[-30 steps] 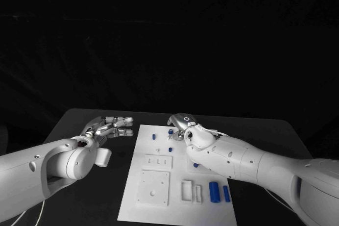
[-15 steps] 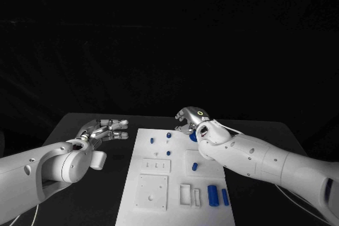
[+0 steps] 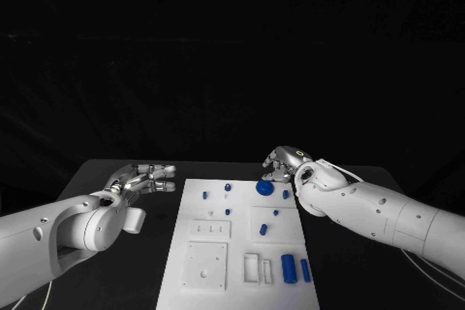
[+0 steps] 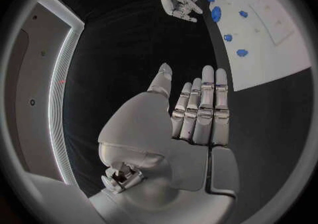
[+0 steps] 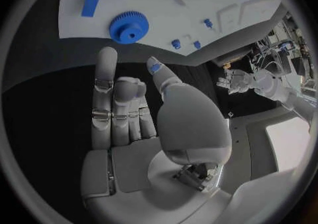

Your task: Assemble the parts on the task board

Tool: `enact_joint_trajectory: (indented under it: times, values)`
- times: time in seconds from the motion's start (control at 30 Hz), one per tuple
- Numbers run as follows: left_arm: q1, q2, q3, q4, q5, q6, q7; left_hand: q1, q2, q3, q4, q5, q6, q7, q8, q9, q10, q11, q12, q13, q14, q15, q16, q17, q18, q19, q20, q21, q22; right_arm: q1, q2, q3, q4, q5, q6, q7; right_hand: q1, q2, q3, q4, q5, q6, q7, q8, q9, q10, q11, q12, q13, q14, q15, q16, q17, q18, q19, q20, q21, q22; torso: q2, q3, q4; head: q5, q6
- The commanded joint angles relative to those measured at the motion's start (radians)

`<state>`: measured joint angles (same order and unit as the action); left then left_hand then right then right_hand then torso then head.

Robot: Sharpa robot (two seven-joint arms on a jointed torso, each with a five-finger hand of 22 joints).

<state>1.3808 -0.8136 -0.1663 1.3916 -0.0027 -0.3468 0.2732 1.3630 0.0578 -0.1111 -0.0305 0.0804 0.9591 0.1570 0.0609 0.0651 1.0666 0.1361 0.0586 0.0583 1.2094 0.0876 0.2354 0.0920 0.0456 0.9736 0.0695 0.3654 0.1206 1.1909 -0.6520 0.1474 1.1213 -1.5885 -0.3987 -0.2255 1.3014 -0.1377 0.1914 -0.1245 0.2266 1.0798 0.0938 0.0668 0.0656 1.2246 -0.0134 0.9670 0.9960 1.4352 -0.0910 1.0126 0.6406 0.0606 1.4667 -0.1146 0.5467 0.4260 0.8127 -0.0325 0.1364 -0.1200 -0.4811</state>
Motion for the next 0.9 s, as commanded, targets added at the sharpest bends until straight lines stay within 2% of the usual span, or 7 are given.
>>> enact_joint_trajectory:
  times: [0.03, 0.1, 0.2, 0.37, 0.67, 0.8, 0.9]
  values:
    - [0.004, -0.002, 0.001, 0.001, -0.010, 0.014, 0.008, -0.001, -0.005, 0.007, -0.002, -0.002, -0.004, 0.000, 0.002, 0.001, -0.006, 0.000, 0.002, 0.001, -0.005, 0.000, 0.002, -0.001, 0.001, -0.008, 0.002, 0.006, -0.001, -0.001, -0.006, 0.001, 0.006, 0.038, 0.127, 0.017, -0.006, 0.006, -0.038, 0.020, 0.020, -0.015, -0.005, -0.003, 0.000, 0.047, -0.008, 0.083, 0.105, -0.009, 0.000, 0.027, 0.030, 0.013, 0.037, 0.001, 0.028, 0.024, 0.001, -0.0013, 0.0012, -0.002, 0.001]
    - [0.004, -0.002, 0.000, 0.000, -0.011, 0.015, 0.008, 0.000, -0.005, 0.007, -0.003, -0.001, -0.004, -0.001, 0.002, 0.001, -0.006, 0.000, 0.002, 0.001, -0.005, 0.000, 0.002, -0.001, 0.001, -0.008, 0.002, 0.006, -0.001, -0.002, -0.007, 0.002, 0.005, 0.038, 0.147, 0.014, 0.000, 0.007, -0.055, 0.032, 0.020, -0.022, -0.006, -0.004, -0.001, 0.062, -0.009, 0.102, 0.143, -0.010, -0.001, 0.035, 0.044, 0.014, 0.035, 0.001, 0.036, 0.036, 0.001, -0.0011, 0.0006, -0.002, 0.000]
    - [0.004, -0.002, 0.000, -0.001, -0.011, 0.017, 0.008, 0.000, -0.005, 0.007, -0.003, -0.001, -0.004, -0.001, 0.002, 0.001, -0.006, 0.000, 0.002, 0.001, -0.005, 0.000, 0.002, -0.001, 0.001, -0.008, 0.002, 0.006, -0.001, -0.003, -0.007, 0.002, 0.001, 0.037, 0.165, 0.010, 0.010, 0.008, -0.064, 0.046, 0.020, -0.031, -0.006, -0.003, -0.001, 0.077, -0.009, 0.112, 0.188, -0.009, 0.003, 0.082, 0.143, 0.027, 0.030, 0.005, 0.054, 0.070, 0.000, -0.0023, 0.0009, -0.002, 0.000]
    - [0.004, 0.000, 0.000, -0.003, -0.011, 0.022, 0.006, -0.001, -0.005, 0.007, -0.003, -0.002, -0.005, -0.001, 0.002, 0.001, -0.008, -0.001, 0.002, 0.001, -0.005, -0.001, 0.002, -0.001, 0.000, -0.008, 0.001, 0.007, -0.002, -0.005, 0.000, 0.002, -0.011, 0.034, 0.188, 0.002, 0.015, 0.004, -0.068, 0.056, 0.020, -0.049, -0.007, -0.005, -0.001, 0.091, -0.015, 0.125, 0.233, -0.002, -0.001, 0.080, 0.208, 0.025, 0.028, 0.002, 0.048, 0.117, 0.001, -0.0048, 0.0021, -0.003, -0.001]
    - [0.003, 0.008, -0.001, -0.013, -0.011, 0.027, 0.004, 0.002, -0.004, 0.008, -0.005, -0.002, -0.007, -0.001, 0.002, 0.001, -0.012, -0.001, 0.002, 0.001, -0.004, -0.001, 0.002, -0.001, 0.000, -0.007, 0.000, 0.009, -0.002, -0.006, 0.009, 0.002, -0.036, 0.002, 0.198, -0.016, 0.018, 0.001, -0.060, 0.057, 0.013, -0.059, -0.008, -0.004, -0.001, 0.102, -0.016, 0.139, 0.260, 0.005, 0.000, 0.087, 0.266, 0.028, 0.026, 0.001, 0.050, 0.189, 0.001, -0.0060, 0.0001, 0.002, -0.007]
    - [0.002, 0.012, -0.001, -0.017, -0.011, 0.027, 0.006, -0.005, -0.004, 0.006, -0.002, -0.010, -0.012, -0.001, 0.002, 0.000, -0.014, -0.001, 0.002, 0.001, -0.006, -0.001, 0.001, -0.001, 0.000, -0.008, 0.001, 0.010, -0.002, -0.007, 0.012, 0.002, -0.044, -0.013, 0.195, -0.021, 0.018, 0.001, -0.051, 0.053, 0.005, -0.067, -0.006, -0.005, -0.003, 0.106, -0.015, 0.143, 0.265, 0.006, 0.001, 0.086, 0.272, 0.028, 0.027, 0.003, 0.046, 0.207, 0.001, -0.0079, 0.0029, -0.003, -0.008]
    - [0.002, 0.014, -0.001, -0.019, -0.011, 0.028, 0.006, -0.005, -0.004, 0.006, -0.002, -0.010, -0.012, -0.001, 0.002, 0.000, -0.014, -0.001, 0.002, 0.001, -0.006, -0.001, 0.001, -0.001, 0.000, -0.008, 0.001, 0.010, -0.002, -0.007, 0.018, 0.002, -0.052, -0.021, 0.191, -0.024, 0.016, 0.002, -0.044, 0.054, 0.003, -0.065, -0.004, -0.005, -0.003, 0.107, -0.013, 0.146, 0.268, 0.007, 0.003, 0.088, 0.276, 0.029, 0.027, 0.004, 0.043, 0.215, 0.001, -0.0063, 0.0041, -0.004, -0.009]
